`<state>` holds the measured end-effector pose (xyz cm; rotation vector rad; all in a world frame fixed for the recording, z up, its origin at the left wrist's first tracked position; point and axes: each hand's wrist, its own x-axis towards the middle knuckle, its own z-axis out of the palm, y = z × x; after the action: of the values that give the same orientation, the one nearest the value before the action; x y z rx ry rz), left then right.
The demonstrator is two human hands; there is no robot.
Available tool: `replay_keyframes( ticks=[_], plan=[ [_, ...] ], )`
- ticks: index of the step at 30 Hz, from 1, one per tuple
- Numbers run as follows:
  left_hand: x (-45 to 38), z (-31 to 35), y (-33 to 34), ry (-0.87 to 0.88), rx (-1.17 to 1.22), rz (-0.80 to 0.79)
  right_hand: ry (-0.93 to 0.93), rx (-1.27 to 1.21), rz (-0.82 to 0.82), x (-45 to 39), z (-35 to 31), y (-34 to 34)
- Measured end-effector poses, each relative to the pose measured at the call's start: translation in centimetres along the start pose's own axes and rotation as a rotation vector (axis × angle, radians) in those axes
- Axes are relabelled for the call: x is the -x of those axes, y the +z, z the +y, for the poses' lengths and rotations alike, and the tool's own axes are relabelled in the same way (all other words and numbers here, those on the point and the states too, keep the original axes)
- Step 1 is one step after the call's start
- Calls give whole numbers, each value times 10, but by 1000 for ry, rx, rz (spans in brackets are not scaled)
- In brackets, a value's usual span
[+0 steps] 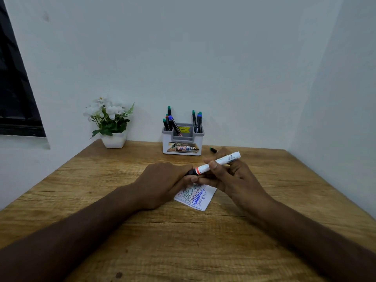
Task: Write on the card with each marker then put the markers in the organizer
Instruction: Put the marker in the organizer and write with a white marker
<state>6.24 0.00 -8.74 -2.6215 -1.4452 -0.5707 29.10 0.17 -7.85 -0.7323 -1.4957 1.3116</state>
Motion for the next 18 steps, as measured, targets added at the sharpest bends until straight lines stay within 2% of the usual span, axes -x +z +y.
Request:
replay_keyframes(
  ticks=[6,18],
  plan=[
    [-2,-2,-2,-25,-20,-28,19,-30,-54,2,-4,1],
    [-2,-1,-2,-11,4,-35,-57,260,-153,3,-16,-6]
  ],
)
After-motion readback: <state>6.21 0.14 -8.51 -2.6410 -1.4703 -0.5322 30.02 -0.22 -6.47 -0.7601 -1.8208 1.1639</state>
